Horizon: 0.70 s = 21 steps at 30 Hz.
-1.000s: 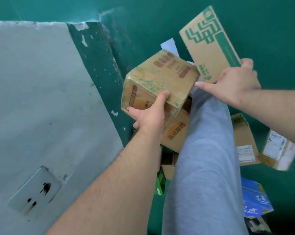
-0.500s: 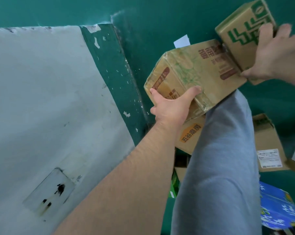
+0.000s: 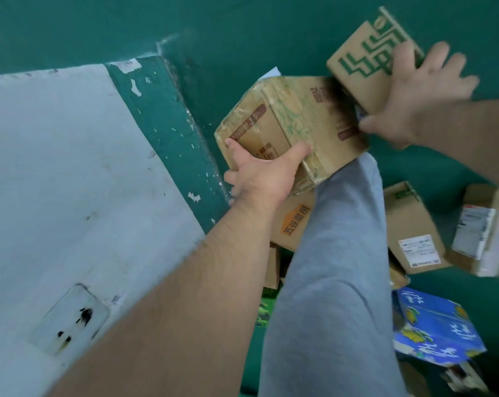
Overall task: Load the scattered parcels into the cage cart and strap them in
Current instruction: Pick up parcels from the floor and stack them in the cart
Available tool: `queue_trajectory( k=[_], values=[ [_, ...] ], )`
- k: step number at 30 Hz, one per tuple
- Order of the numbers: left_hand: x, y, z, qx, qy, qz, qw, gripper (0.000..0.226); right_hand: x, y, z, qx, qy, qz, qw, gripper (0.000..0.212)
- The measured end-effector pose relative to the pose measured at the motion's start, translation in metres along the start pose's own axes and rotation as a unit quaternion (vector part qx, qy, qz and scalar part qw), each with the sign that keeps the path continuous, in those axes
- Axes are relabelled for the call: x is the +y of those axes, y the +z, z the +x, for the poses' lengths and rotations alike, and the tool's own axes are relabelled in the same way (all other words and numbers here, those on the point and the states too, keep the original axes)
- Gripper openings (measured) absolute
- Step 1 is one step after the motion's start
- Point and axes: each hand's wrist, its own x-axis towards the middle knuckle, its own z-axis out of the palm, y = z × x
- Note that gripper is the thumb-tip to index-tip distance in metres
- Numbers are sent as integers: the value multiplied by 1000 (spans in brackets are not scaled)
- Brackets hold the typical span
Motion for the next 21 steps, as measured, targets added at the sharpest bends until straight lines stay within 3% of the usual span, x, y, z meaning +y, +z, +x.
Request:
queue_trajectory(
  k=[4,7,13,17,21],
  values=[
    [10,-1,-56,19,23,44,999,151,63,-15,-69,-34,-6,91,995,93],
    [15,-4,-116,14,47,43,998,148,126,-77,-91,-41,42,226,972,79],
    [41,-20,-263,-32,124,-125,984,146,289,-222,-185,-14,28,430,902,47],
    [65,-26,-385,-55,175,-225,957,125,389,-301,-253,-7,-29,526,850,38],
    [84,-17,-501,-53,213,-284,933,139,467,-364,-322,23,-52,592,804,28]
  ],
)
